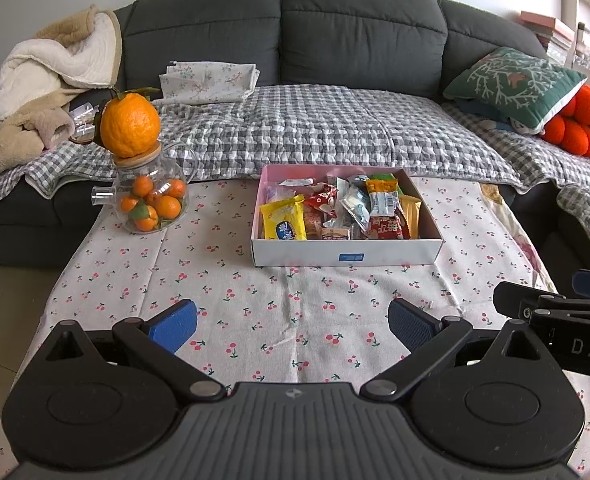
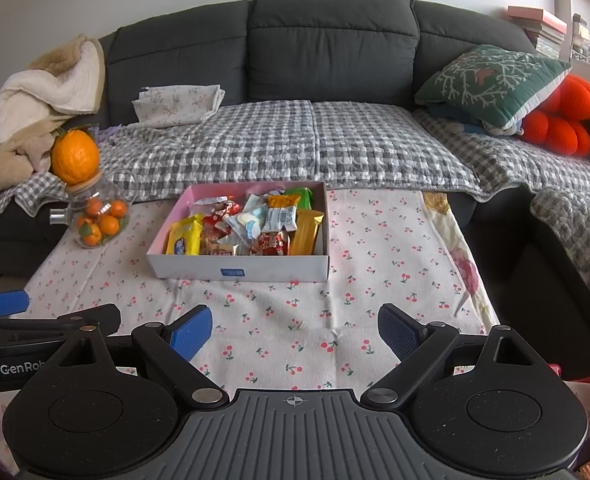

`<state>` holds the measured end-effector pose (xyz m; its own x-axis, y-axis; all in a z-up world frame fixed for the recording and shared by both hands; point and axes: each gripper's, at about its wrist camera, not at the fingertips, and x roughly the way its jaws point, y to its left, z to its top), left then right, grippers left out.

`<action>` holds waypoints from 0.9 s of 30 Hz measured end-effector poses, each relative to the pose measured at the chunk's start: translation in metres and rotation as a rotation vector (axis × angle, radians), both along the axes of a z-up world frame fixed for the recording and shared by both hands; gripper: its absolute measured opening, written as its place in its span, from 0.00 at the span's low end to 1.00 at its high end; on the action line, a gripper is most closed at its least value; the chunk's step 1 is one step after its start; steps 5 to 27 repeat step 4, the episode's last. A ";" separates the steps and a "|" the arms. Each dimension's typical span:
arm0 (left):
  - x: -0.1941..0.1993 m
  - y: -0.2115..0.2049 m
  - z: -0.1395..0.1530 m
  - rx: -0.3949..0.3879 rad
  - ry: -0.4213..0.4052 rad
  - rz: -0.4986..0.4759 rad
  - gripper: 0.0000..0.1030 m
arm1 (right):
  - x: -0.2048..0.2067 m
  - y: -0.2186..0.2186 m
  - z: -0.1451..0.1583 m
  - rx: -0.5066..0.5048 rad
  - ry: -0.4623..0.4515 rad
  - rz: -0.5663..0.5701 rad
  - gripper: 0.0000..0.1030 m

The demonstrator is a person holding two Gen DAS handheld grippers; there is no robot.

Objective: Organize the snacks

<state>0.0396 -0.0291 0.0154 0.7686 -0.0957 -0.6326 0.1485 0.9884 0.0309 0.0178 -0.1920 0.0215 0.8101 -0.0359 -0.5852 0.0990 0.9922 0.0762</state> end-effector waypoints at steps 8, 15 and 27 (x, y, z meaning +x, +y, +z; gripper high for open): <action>0.000 0.000 0.000 0.003 0.001 -0.001 0.99 | 0.000 0.000 0.000 0.000 0.000 -0.001 0.89; 0.000 0.000 0.000 0.003 0.001 -0.001 0.99 | 0.000 0.000 0.000 0.000 0.000 -0.001 0.89; 0.000 0.000 0.000 0.003 0.001 -0.001 0.99 | 0.000 0.000 0.000 0.000 0.000 -0.001 0.89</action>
